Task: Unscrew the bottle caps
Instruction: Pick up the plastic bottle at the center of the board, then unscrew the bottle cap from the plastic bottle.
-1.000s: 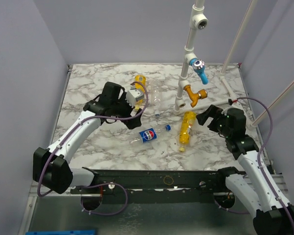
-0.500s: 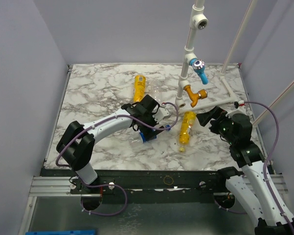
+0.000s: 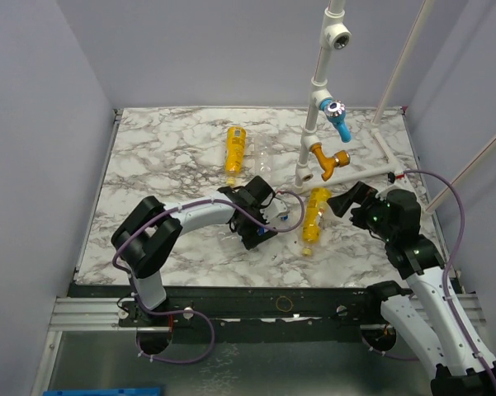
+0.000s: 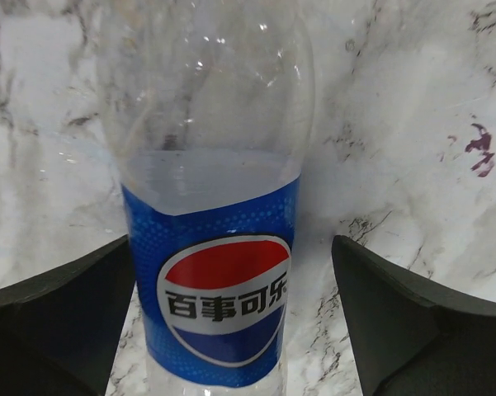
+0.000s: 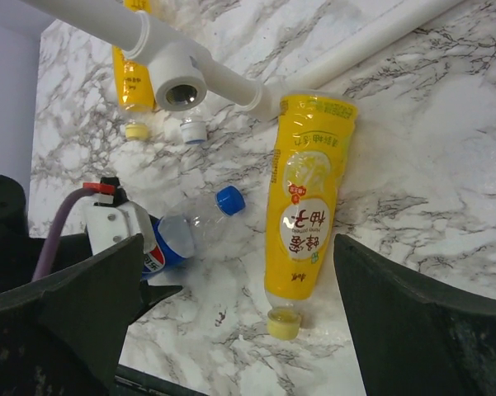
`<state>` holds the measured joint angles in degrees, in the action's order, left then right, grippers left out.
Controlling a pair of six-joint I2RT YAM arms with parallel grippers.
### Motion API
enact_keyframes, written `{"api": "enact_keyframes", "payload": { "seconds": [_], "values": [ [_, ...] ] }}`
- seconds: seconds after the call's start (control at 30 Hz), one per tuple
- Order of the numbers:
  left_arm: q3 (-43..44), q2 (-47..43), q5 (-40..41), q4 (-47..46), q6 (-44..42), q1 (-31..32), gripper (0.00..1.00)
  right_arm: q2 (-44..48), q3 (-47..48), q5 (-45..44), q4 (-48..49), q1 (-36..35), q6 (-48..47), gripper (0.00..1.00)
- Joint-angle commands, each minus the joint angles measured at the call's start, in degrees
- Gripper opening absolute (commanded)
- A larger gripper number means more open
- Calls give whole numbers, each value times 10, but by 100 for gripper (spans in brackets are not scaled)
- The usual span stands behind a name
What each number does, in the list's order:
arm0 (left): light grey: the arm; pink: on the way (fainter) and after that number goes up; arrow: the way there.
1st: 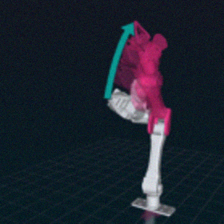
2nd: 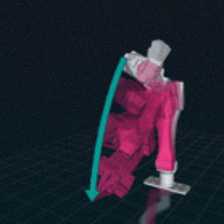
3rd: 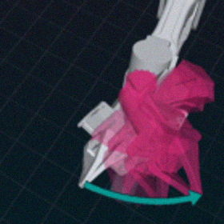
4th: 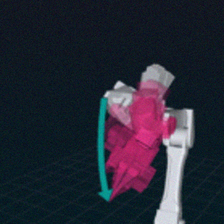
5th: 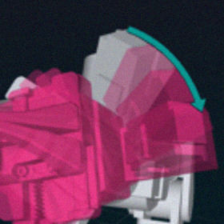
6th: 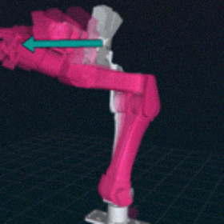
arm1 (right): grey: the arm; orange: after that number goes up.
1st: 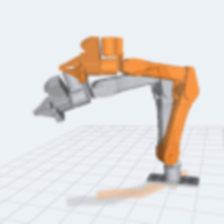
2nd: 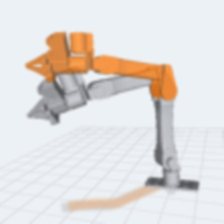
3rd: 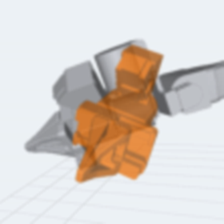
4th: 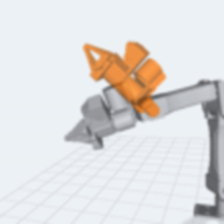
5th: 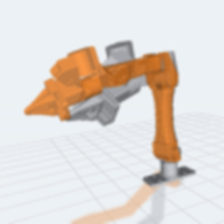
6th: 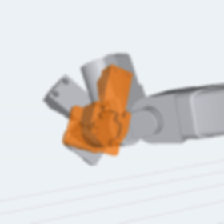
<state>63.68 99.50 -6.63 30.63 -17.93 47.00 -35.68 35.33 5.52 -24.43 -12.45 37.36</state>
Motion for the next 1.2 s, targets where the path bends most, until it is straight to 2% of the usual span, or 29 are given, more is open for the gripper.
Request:
{"api": "enact_keyframes", "payload": {
  "seconds": [0.0, 0.07, 0.13, 0.23, 0.4, 0.63, 0.77, 0.87, 1.03, 1.1, 1.17],
  "values": [
    [-12, 20, -13, -3, -25, 3, 99, 10, 15, 14, -30, -3, -15, 100],
    [-12, 20, -20, -3, -25, 3, 95, 8, 22, 23, -33, -3, -19, 100],
    [-13, 16, -22, -2, -27, 2, 83, 6, 31, 33, -40, -3, -26, 98],
    [-14, -4, -28, 6, -34, 2, 60, 4, 46, 55, -48, -3, -40, 94],
    [-6, -80, -41, 33, -35, -3, 32, 1, 62, 119, -43, -3, -42, 88],
    [-16, -255, -41, 58, -31, -8, 31, -24, 78, 218, 2, -8, -31, 87],
    [-37, -354, -21, 54, -45, -9, 33, -48, 86, 217, 27, -43, -27, 86],
    [-50, -402, 13, 52, -35, -11, 34, -79, 103, 144, 45, -137, -26, 86],
    [-71, -467, 62, 28, -5, -15, 33, -188, 170, -72, 59, -396, -41, 89],
    [-67, -488, 84, 16, 11, -16, 33, -231, 209, -108, 60, -446, -55, 90],
    [-59, -503, 90, 11, 22, -18, 33, -253, 241, -101, 65, -448, -65, 90]
  ]
}}
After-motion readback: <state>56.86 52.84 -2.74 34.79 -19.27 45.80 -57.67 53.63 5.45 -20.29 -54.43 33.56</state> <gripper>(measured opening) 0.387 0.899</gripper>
